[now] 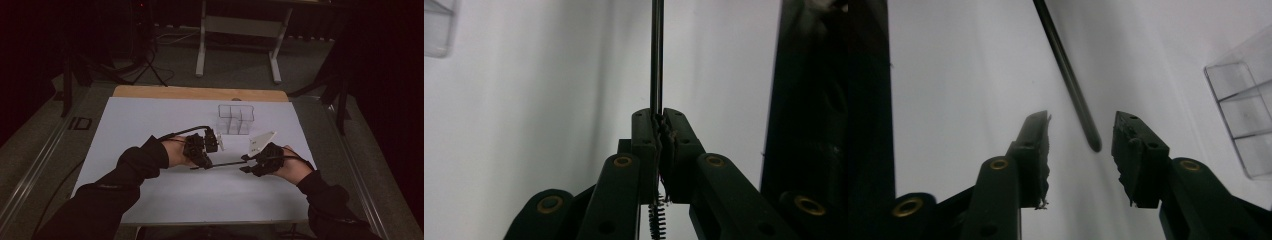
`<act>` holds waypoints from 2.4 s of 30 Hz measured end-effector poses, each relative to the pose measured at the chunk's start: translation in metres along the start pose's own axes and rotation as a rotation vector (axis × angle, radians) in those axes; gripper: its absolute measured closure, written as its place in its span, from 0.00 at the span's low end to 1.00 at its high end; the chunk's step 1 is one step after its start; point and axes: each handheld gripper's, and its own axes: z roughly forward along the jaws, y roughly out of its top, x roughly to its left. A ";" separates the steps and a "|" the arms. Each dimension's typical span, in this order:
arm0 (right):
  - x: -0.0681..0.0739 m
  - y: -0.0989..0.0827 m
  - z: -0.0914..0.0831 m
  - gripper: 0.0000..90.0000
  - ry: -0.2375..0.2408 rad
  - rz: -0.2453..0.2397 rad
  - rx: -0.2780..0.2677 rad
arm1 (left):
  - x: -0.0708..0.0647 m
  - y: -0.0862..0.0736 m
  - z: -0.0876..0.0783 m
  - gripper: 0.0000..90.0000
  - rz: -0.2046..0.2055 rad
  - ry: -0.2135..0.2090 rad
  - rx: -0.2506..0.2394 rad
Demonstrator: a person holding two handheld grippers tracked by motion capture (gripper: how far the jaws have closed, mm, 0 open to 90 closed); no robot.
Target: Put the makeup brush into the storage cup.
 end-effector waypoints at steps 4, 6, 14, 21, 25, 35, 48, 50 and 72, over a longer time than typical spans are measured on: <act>0.004 0.006 0.007 0.77 -0.012 -0.072 0.047 | 0.001 0.001 0.002 0.96 -0.007 -0.014 -0.016; 0.005 0.008 0.010 0.80 -0.003 -0.090 0.061 | 0.001 0.001 0.003 0.96 0.006 -0.017 -0.015; 0.006 0.005 0.018 0.89 0.018 -0.131 0.103 | -0.001 0.003 0.005 0.96 0.012 -0.021 -0.015; 0.010 0.003 0.025 0.95 0.027 -0.181 0.144 | 0.000 0.005 0.006 0.95 0.015 -0.031 -0.018; 0.012 0.002 0.025 0.95 0.041 -0.202 0.139 | 0.002 0.003 0.008 0.91 -0.016 -0.034 -0.055; 0.012 -0.010 0.017 0.95 0.061 -0.152 0.076 | 0.005 -0.016 -0.011 0.46 -0.069 -0.060 -0.289; 0.012 -0.027 0.010 0.95 0.041 -0.096 0.009 | 0.011 -0.065 -0.031 0.38 -0.147 -0.054 -0.591; 0.012 -0.028 0.009 0.95 0.040 -0.092 -0.007 | 0.010 -0.071 -0.035 0.34 -0.163 -0.032 -0.617; 0.006 -0.039 0.010 0.95 0.029 0.108 -0.347 | 0.006 -0.095 0.005 0.37 -0.218 -0.076 -0.897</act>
